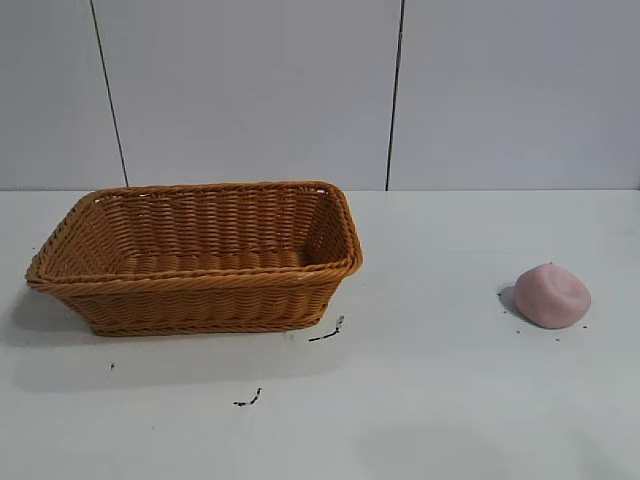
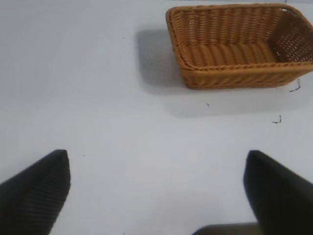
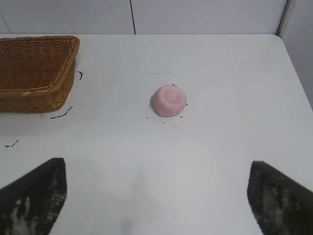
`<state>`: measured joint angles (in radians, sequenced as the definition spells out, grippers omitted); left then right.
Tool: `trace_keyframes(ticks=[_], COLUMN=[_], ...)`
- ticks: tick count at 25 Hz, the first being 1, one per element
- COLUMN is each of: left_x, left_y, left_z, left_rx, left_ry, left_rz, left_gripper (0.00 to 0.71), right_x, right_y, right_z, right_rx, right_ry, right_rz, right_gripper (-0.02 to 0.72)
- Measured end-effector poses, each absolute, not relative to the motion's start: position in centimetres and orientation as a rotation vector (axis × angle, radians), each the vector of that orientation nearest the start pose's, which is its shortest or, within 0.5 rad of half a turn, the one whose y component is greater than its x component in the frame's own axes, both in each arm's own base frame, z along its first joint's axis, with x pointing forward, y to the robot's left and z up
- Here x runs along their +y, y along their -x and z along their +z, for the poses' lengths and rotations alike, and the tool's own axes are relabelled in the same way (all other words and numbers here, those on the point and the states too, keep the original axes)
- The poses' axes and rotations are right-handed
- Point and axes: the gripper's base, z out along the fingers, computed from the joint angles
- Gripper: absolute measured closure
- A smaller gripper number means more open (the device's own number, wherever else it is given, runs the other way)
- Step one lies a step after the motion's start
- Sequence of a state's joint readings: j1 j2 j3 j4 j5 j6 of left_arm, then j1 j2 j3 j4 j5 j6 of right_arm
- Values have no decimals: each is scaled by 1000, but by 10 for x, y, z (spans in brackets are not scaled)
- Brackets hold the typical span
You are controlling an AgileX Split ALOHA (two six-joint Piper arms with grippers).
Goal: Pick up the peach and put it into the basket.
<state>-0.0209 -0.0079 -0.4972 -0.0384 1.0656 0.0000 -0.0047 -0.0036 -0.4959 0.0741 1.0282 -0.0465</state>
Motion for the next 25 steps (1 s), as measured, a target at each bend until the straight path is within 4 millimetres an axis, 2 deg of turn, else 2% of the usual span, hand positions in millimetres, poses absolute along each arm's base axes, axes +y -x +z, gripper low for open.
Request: trace_keyframes(ticks=[11,14,17,20,25], left_x=[-3,-3,-3,-3,-3], left_y=[6,6,6,6,6], left_z=[276,276,276,276,276], left_rx=[2044,2044,2044,2044,2044], left_ry=[-23,-23,-23,-23,-23], left_rz=[-59,-59,-59,-59,-59], left_gripper=[17,17,17,17,17], right_x=[6,6,5,5,5], right_y=[3,-7,-31,-66,-140], right_z=[280,290,307,321,328], right_rx=[2014,2060,2133,2229,2424], right_ry=[44,42,38,28,17], right_rz=[55,56,59,65,71], right_gripper=[8,8,8,8,8])
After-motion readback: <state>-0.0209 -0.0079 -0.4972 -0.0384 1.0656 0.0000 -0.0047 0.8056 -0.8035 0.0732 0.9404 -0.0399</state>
